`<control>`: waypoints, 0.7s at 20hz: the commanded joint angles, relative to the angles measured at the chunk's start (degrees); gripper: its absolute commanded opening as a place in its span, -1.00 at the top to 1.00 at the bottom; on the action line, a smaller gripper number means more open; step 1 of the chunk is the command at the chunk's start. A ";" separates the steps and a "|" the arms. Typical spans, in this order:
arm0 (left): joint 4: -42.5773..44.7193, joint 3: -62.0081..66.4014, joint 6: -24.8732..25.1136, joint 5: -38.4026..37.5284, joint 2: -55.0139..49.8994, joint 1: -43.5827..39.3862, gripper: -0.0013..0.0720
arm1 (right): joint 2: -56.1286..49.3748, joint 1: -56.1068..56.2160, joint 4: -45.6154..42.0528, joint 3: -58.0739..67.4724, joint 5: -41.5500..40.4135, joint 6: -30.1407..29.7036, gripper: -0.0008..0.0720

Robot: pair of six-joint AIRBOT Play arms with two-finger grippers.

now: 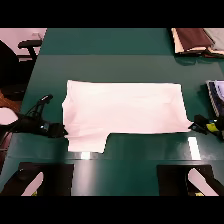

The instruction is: Fold the shirts.

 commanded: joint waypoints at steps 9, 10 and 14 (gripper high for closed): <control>1.05 12.13 4.96 13.88 -10.58 0.02 0.90 | -10.56 14.69 -4.94 18.75 -2.58 3.32 0.94; 1.03 13.53 5.86 17.53 -14.75 0.02 0.90 | -14.73 15.61 -4.35 22.05 -3.13 3.41 0.94; 1.03 20.59 6.10 27.15 -30.64 0.02 0.90 | -27.98 16.13 1.64 33.07 -3.39 3.37 0.94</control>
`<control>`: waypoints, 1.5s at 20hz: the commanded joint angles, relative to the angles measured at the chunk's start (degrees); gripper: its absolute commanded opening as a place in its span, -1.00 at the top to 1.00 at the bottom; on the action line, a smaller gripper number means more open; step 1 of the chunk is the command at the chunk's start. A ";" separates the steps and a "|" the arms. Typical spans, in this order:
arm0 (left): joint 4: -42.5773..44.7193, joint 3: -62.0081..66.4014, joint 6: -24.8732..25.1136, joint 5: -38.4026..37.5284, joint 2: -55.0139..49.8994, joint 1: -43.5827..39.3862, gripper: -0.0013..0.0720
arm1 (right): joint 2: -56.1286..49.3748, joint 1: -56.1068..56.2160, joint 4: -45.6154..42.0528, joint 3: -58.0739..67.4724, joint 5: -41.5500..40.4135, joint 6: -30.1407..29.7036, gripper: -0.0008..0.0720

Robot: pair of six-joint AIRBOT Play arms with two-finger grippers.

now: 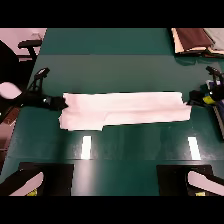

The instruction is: Fold the shirts.

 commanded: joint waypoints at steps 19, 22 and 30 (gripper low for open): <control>-9.40 16.24 1.57 3.39 -16.70 -5.38 0.90 | -21.64 -19.69 18.53 2.45 5.90 -13.60 -0.63; -9.40 16.24 -0.07 7.39 -16.72 -11.19 0.90 | -24.96 -17.73 23.69 2.25 5.22 -15.45 -0.61; -10.05 19.54 -3.17 16.22 -23.91 -23.10 0.90 | -20.98 -12.74 25.42 2.38 3.54 -20.83 0.94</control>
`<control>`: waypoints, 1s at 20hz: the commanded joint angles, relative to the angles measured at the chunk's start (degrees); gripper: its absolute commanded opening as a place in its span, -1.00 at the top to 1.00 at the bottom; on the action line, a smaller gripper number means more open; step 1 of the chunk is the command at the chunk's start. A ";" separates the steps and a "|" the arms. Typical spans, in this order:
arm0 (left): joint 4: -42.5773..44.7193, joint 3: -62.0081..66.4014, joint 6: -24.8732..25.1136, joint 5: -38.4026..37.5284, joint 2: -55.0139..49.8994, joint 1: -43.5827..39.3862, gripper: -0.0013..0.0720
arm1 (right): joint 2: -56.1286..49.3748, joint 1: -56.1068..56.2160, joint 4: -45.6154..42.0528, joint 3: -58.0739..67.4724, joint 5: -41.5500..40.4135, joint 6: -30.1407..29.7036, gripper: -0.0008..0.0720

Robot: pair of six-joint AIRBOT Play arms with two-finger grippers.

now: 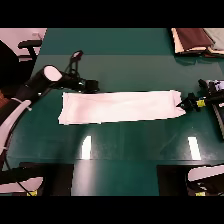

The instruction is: Fold the shirts.

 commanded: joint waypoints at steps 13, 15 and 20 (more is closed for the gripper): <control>-3.48 22.47 -2.91 -1.68 -28.81 -14.82 0.90 | 19.06 18.14 11.61 22.67 3.43 6.40 0.94; -2.51 22.80 -4.50 -2.21 -29.75 -14.82 0.90 | 19.06 22.01 11.54 25.62 3.39 7.34 0.94; -1.33 24.00 -5.29 -3.69 -29.29 -14.43 0.90 | 19.08 28.89 11.63 28.96 1.88 7.41 0.94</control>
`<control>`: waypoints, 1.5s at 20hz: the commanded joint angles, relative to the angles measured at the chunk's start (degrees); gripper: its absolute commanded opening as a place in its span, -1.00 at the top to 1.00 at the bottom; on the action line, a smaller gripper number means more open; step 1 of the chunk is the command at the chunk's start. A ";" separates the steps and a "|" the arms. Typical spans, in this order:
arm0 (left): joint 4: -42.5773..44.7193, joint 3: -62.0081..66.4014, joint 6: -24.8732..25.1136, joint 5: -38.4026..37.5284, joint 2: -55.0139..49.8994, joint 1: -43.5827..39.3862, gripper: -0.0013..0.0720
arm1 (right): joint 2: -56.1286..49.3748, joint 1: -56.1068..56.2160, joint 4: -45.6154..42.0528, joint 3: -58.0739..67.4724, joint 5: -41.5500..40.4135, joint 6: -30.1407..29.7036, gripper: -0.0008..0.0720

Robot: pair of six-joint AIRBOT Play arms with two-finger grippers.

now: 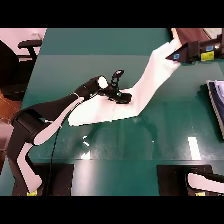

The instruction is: Fold the shirts.

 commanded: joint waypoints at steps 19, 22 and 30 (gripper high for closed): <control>22.25 7.58 -0.15 -17.94 38.66 32.83 0.90 | -24.87 43.25 -6.86 11.17 -14.99 -2.25 -0.31; 21.88 7.54 -0.17 -19.50 38.62 32.83 0.90 | -22.32 36.74 -13.81 6.16 -10.82 -0.04 -0.31; 21.79 6.80 -0.09 -18.21 38.42 26.84 0.90 | -11.26 11.17 -8.94 -26.56 -19.30 5.79 -0.88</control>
